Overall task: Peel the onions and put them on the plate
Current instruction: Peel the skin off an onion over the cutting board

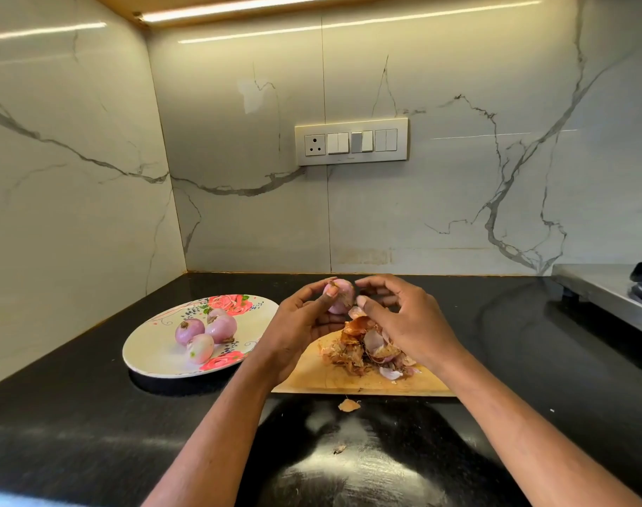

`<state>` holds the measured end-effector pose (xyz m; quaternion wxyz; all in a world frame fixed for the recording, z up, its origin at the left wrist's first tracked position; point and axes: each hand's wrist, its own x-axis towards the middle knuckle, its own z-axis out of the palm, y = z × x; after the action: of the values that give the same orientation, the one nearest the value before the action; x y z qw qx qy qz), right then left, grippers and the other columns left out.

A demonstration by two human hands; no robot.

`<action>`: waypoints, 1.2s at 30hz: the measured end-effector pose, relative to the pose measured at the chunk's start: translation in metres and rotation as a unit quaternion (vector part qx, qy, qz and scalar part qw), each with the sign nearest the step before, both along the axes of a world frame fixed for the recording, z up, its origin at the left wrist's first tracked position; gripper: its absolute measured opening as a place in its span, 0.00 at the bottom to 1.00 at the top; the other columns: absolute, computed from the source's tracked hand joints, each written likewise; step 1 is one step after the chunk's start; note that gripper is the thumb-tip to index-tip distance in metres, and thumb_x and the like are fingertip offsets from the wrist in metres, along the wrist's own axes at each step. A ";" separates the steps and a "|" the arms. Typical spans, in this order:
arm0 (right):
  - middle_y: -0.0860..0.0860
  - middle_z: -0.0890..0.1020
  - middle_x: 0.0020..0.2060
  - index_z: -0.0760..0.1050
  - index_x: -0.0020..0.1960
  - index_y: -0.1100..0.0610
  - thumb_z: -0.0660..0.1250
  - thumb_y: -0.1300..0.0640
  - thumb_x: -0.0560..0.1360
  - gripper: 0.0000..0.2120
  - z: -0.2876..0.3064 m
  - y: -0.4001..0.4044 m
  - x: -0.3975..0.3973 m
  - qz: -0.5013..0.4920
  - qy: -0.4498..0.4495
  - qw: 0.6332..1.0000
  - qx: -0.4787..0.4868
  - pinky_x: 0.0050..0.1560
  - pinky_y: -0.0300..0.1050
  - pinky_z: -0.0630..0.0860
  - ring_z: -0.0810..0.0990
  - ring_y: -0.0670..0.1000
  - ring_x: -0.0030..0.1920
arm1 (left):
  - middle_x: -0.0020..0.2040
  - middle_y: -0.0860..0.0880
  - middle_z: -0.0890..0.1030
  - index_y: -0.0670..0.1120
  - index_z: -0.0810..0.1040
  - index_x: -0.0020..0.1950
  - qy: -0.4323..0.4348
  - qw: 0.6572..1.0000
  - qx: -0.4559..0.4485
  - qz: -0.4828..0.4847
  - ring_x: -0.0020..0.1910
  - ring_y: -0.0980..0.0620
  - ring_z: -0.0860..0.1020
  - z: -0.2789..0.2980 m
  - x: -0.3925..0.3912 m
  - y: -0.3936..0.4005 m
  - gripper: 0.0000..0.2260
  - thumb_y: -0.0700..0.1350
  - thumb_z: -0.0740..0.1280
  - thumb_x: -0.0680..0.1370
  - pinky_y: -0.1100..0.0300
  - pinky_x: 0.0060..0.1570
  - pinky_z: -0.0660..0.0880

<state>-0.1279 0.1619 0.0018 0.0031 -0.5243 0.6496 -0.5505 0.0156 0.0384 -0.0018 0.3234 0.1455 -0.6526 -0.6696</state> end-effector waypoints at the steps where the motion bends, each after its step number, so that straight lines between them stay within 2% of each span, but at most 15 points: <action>1: 0.39 0.85 0.47 0.82 0.57 0.45 0.73 0.52 0.77 0.10 0.000 0.000 0.002 0.012 -0.003 1.000 0.000 0.48 0.28 0.77 0.82 0.35 0.49 | 0.56 0.42 0.85 0.46 0.78 0.68 0.001 1.000 0.007 -0.010 0.52 0.46 0.85 0.000 0.000 0.001 0.14 0.45 0.64 0.83 0.57 0.53 0.82; 5: 0.41 0.85 0.48 0.81 0.58 0.44 0.74 0.49 0.76 0.10 -0.002 -0.002 0.001 0.020 -0.031 0.999 -0.006 0.51 0.36 0.81 0.83 0.38 0.49 | 0.59 0.40 0.83 0.46 0.77 0.69 -0.002 1.000 0.016 -0.020 0.57 0.44 0.84 -0.001 -0.001 0.000 0.17 0.44 0.66 0.80 0.54 0.55 0.82; 8: 0.42 0.85 0.49 0.80 0.56 0.44 0.74 0.47 0.75 0.10 -0.003 -0.004 0.001 0.011 -0.056 0.998 -0.011 0.52 0.43 0.82 0.84 0.41 0.51 | 0.55 0.42 0.85 0.47 0.77 0.69 -0.006 1.000 -0.009 -0.020 0.55 0.45 0.85 -0.001 -0.003 0.001 0.23 0.47 0.70 0.73 0.53 0.56 0.82; 12: 0.46 0.87 0.47 0.81 0.53 0.44 0.76 0.47 0.73 0.10 -0.003 -0.005 -0.001 0.033 -0.107 0.994 -0.018 0.53 0.52 0.84 0.86 0.46 0.49 | 0.53 0.44 0.86 0.49 0.78 0.67 -0.003 1.000 -0.020 -0.021 0.55 0.45 0.85 -0.001 -0.003 0.001 0.22 0.47 0.70 0.73 0.53 0.56 0.82; 15: 0.49 0.87 0.47 0.82 0.55 0.46 0.76 0.52 0.74 0.10 -0.003 -0.006 -0.002 0.060 -0.137 0.989 -0.017 0.54 0.58 0.83 0.87 0.50 0.49 | 0.55 0.43 0.85 0.49 0.78 0.67 0.006 1.000 -0.014 -0.027 0.56 0.44 0.84 -0.001 -0.002 0.001 0.21 0.48 0.69 0.74 0.53 0.57 0.82; 18: 0.51 0.87 0.48 0.83 0.56 0.50 0.70 0.64 0.78 0.11 -0.002 -0.006 -0.003 0.066 -0.145 0.987 -0.022 0.55 0.54 0.83 0.87 0.50 0.50 | 0.58 0.41 0.84 0.47 0.77 0.68 0.017 0.999 -0.002 -0.030 0.58 0.43 0.84 -0.001 -0.001 0.001 0.21 0.48 0.69 0.75 0.53 0.57 0.82; 20: 0.52 0.86 0.49 0.83 0.56 0.52 0.69 0.65 0.79 0.11 -0.002 -0.005 -0.002 0.076 -0.159 0.984 -0.022 0.56 0.51 0.83 0.86 0.51 0.52 | 0.59 0.41 0.84 0.46 0.77 0.69 0.018 0.999 -0.001 -0.028 0.58 0.42 0.83 0.000 0.000 0.001 0.22 0.48 0.69 0.74 0.53 0.57 0.82; 22: 0.51 0.87 0.49 0.83 0.55 0.50 0.73 0.54 0.77 0.08 -0.001 -0.004 0.000 0.088 -0.163 0.983 -0.017 0.56 0.52 0.83 0.86 0.50 0.53 | 0.58 0.41 0.84 0.47 0.77 0.68 0.011 1.000 -0.013 -0.025 0.57 0.43 0.84 0.000 0.000 0.001 0.22 0.48 0.69 0.74 0.53 0.57 0.82; 24: 0.48 0.87 0.48 0.83 0.53 0.45 0.76 0.40 0.70 0.15 -0.002 -0.004 0.000 0.071 -0.142 0.987 -0.010 0.57 0.55 0.82 0.86 0.49 0.52 | 0.53 0.44 0.86 0.49 0.78 0.67 0.001 0.999 -0.036 -0.023 0.55 0.45 0.85 0.000 -0.001 0.001 0.20 0.49 0.69 0.74 0.55 0.54 0.82; 26: 0.47 0.87 0.47 0.82 0.52 0.44 0.76 0.37 0.66 0.18 -0.004 -0.004 -0.001 0.061 -0.129 0.990 -0.012 0.56 0.58 0.82 0.86 0.50 0.52 | 0.50 0.46 0.86 0.51 0.78 0.65 -0.004 0.998 -0.050 -0.023 0.53 0.46 0.85 -0.001 -0.002 0.002 0.19 0.48 0.69 0.74 0.56 0.53 0.82; 28: 0.49 0.87 0.46 0.83 0.52 0.46 0.77 0.42 0.68 0.16 -0.004 -0.006 -0.003 0.066 -0.140 0.988 -0.018 0.56 0.58 0.83 0.86 0.51 0.51 | 0.53 0.44 0.86 0.50 0.78 0.66 -0.003 0.998 -0.050 -0.023 0.55 0.45 0.85 -0.002 -0.002 0.001 0.20 0.48 0.69 0.75 0.55 0.55 0.82; 30: 0.53 0.87 0.47 0.83 0.54 0.50 0.75 0.54 0.74 0.09 -0.003 -0.007 -0.005 0.077 -0.156 0.985 -0.021 0.55 0.56 0.83 0.87 0.51 0.50 | 0.56 0.42 0.85 0.49 0.78 0.67 0.001 0.999 -0.045 -0.024 0.56 0.44 0.84 -0.002 -0.001 0.001 0.21 0.49 0.69 0.75 0.54 0.56 0.82; 32: 0.58 0.86 0.50 0.83 0.55 0.55 0.69 0.64 0.79 0.09 -0.001 -0.005 -0.004 0.087 -0.173 0.981 -0.022 0.54 0.50 0.84 0.87 0.51 0.49 | 0.57 0.41 0.84 0.48 0.77 0.68 0.006 0.999 -0.038 -0.027 0.55 0.44 0.84 -0.002 -0.001 0.000 0.21 0.49 0.69 0.75 0.55 0.55 0.82; 34: 0.59 0.85 0.50 0.82 0.55 0.57 0.68 0.65 0.79 0.08 0.001 -0.003 -0.003 0.102 -0.190 0.976 -0.025 0.53 0.47 0.84 0.87 0.52 0.50 | 0.55 0.42 0.85 0.49 0.77 0.67 0.001 0.999 -0.046 -0.024 0.52 0.46 0.85 -0.001 -0.001 0.000 0.21 0.49 0.69 0.75 0.56 0.53 0.82; 36: 0.58 0.85 0.49 0.82 0.55 0.57 0.72 0.59 0.77 0.07 0.001 -0.002 -0.002 0.106 -0.187 0.976 -0.031 0.51 0.47 0.84 0.87 0.52 0.50 | 0.54 0.44 0.85 0.51 0.77 0.67 -0.013 0.997 -0.070 -0.016 0.50 0.48 0.85 0.000 -0.001 0.000 0.20 0.50 0.68 0.75 0.57 0.51 0.81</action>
<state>-0.1296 0.1597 0.0031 0.1670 -0.4781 0.5610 -0.6549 0.0142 0.0382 -0.0022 0.3135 0.1203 -0.7043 -0.6255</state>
